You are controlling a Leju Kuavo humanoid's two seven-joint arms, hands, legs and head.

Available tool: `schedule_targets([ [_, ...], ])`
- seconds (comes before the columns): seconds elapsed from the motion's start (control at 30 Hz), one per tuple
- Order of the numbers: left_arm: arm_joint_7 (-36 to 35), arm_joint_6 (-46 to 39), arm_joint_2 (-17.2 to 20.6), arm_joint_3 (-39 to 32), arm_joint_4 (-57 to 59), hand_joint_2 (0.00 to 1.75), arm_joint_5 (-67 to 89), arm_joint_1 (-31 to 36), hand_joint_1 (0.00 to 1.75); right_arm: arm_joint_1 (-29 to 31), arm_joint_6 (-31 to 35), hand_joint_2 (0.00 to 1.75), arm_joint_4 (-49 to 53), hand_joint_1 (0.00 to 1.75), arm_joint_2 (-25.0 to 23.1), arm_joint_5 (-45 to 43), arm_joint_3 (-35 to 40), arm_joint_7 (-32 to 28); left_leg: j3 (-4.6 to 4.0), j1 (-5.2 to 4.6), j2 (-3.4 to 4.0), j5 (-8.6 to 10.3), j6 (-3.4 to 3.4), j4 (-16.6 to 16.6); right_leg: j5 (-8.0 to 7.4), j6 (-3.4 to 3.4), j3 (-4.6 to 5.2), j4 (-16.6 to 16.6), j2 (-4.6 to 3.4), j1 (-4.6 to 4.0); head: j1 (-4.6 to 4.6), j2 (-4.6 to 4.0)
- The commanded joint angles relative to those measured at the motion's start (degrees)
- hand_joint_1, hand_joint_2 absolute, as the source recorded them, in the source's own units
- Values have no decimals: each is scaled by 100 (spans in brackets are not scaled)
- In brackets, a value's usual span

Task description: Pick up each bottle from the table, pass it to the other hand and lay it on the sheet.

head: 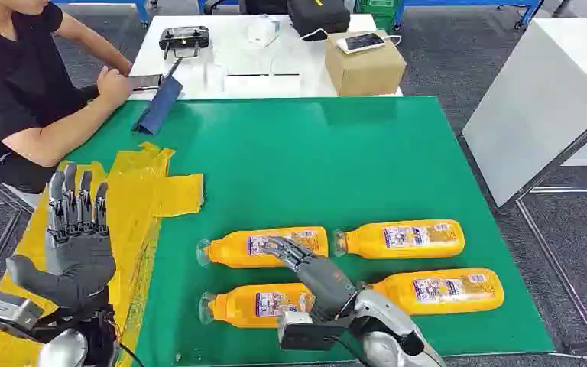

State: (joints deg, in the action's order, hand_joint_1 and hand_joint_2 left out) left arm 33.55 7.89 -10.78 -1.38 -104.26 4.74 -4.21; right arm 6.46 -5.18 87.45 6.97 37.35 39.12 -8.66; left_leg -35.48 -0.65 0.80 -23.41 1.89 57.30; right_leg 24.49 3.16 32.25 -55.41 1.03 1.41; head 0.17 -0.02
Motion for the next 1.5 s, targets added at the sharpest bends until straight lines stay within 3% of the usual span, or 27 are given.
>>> schedule_targets([
  [0.03,-30,27,-29,-223,406,0,-31,135,0,246,-15,175,-528,0,474,27,731,159,19,7,-6,-6,-12,-5,3,-14,-22,9,-5,-6,0,0],
  [0.3,-30,28,-34,-220,402,0,-31,140,0,274,-21,175,-511,0,467,26,730,157,7,5,-3,-2,-10,-2,0,-11,-8,4,-6,-4,-2,0],
  [0.4,-42,24,-48,-289,436,0,-76,139,0,270,-124,175,-446,0,755,24,945,295,13,10,-3,-6,-15,1,2,-17,-15,5,-10,-9,-2,0],
  [0.57,-38,66,-75,-429,413,0,-121,45,0,131,-269,175,-70,0,1508,101,1184,657,10,2,-9,-3,-7,-3,3,-9,-14,6,1,-2,0,0],
  [0.7,0,129,-83,-546,423,0,-249,29,0,333,-929,175,595,5,2751,-202,1550,1077,8,-1,-18,-5,-7,3,7,-9,-16,3,8,2,-2,0],
  [0.73,-5,161,-73,-537,470,0,-278,64,0,535,-1104,175,710,175,3079,-353,1718,1155,9,0,-19,-8,-9,7,8,-11,-17,1,6,1,-2,0],
  [0.9,-40,89,-6,-341,674,0,-418,210,0,1427,-1779,175,1262,175,4259,-1280,2360,1495,-1,-27,-10,-1,0,8,0,-1,2,-8,1,27,-5,0],
  [1.1,-34,-6,71,-245,699,0,-542,204,0,2066,-1939,175,1696,175,4669,-1910,2838,1815,-2,-31,-5,8,12,9,-12,10,2,-5,-6,32,-4,0],
  [1.23,-39,-6,75,-237,711,0,-567,216,0,1988,-1788,175,1631,175,4631,-2036,2840,1858,3,-26,-9,10,10,4,-14,10,-6,4,1,26,-4,0],
  [1.33,-15,-186,11,-291,681,0,-617,210,0,1564,-1214,175,1256,175,4224,-2096,2624,1753,9,-17,-12,6,2,5,-12,1,-14,7,-2,18,-4,0],
  [1.4,46,-807,-144,-465,542,0,-608,178,0,846,-540,175,506,175,3256,-1799,2076,1447,20,-12,-8,6,1,-3,-16,0,-27,20,-6,13,-2,0],
  [1.43,48,-1095,-198,-535,455,0,-654,162,0,510,-174,175,58,175,2617,-1433,1805,1265,33,-2,-2,10,2,-19,-25,2,-45,44,-10,2,-4,0],
  [1.47,-25,-1407,-271,-675,351,0,-797,139,0,156,376,175,-519,175,1689,-1131,1443,933,38,3,1,8,-3,-21,-26,-5,-49,48,-16,-2,-4,0],
  [1.5,-46,-1447,-231,-673,301,0,-814,122,0,100,454,175,-775,175,1308,-899,1453,972,35,6,10,9,1,-22,-30,0,-48,50,-21,-6,-2,0],
])
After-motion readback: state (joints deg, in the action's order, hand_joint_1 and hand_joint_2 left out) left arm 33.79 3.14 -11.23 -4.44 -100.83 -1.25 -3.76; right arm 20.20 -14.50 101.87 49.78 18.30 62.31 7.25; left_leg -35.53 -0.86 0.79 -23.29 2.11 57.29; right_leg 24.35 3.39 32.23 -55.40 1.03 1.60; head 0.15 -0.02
